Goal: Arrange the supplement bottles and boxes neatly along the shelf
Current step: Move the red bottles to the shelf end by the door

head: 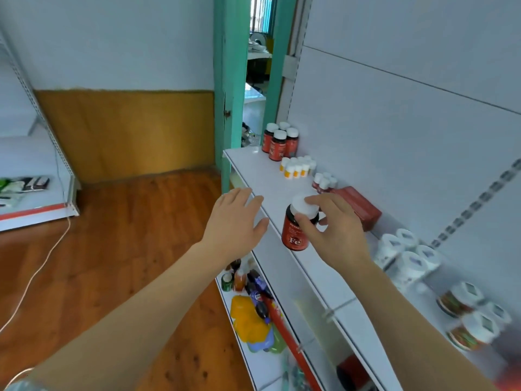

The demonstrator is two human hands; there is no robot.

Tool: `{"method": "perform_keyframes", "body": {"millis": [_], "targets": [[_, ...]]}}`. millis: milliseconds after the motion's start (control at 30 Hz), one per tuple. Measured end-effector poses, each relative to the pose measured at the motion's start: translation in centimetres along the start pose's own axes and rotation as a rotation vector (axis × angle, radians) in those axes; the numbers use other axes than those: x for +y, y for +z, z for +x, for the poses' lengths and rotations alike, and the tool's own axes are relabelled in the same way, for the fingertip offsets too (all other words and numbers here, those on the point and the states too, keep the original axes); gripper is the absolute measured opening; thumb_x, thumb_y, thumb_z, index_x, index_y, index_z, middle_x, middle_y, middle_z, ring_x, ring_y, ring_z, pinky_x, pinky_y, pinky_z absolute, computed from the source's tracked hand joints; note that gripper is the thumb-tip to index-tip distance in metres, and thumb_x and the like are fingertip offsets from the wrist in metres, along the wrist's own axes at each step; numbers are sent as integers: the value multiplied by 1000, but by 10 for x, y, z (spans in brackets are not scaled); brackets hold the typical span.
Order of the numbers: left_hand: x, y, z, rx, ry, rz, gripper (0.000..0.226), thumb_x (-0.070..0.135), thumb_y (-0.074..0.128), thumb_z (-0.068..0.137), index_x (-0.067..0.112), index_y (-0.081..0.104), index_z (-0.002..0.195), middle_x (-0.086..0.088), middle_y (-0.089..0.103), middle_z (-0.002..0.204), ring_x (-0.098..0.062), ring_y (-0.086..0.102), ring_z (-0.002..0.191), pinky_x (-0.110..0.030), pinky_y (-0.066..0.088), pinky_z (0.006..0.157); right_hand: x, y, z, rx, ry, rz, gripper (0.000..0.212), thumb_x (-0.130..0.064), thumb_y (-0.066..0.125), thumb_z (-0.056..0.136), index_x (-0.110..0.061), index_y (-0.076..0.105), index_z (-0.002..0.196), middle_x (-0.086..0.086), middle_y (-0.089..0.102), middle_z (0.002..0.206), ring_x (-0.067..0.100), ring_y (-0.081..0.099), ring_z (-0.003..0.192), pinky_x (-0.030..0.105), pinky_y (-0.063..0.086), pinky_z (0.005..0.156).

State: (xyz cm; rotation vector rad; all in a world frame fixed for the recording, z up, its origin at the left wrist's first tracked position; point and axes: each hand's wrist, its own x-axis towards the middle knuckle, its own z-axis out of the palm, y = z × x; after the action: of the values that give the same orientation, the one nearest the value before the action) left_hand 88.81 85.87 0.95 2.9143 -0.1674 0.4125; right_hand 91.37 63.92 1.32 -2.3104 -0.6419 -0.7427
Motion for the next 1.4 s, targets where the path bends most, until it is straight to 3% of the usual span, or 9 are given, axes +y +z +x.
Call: {"method": "perform_keyframes", "body": {"millis": [333,667,933,1167,1400], "targets": [[-122,14,124,-67,68,-35,54,50,38,101,27,35,150,-1,32,158,-22,24,147,-38,18,119,9,127,125,1,162,-5,31,-36,73,85,-21,66,111,-8,61,113,13,60,92,34,57,74],[-200,73,289,-165,120,-15,55,52,37,100,27,34,150,-1,32,158,-23,25,147,-43,24,120,89,248,250,18,231,-37,35,-36,73,84,-17,65,113,0,61,113,22,59,92,42,55,79],[-235,106,403,-204,189,-46,52,48,40,100,26,37,148,-2,36,156,-23,30,144,-43,27,119,130,311,325,28,322,-152,36,-35,76,81,-16,66,110,1,65,109,19,63,88,21,41,74],[-266,134,476,-198,367,-127,50,37,47,97,20,44,144,-5,44,149,-25,38,138,-40,32,113,148,349,353,106,360,-247,34,-30,81,78,-13,68,104,1,67,101,19,64,74,31,54,62],[-285,147,527,-255,613,-239,50,36,50,97,20,44,143,-3,47,146,-24,42,135,-40,36,112,137,375,361,216,464,-388,29,-30,78,81,-12,68,101,0,65,98,14,57,64,31,52,54]]}}
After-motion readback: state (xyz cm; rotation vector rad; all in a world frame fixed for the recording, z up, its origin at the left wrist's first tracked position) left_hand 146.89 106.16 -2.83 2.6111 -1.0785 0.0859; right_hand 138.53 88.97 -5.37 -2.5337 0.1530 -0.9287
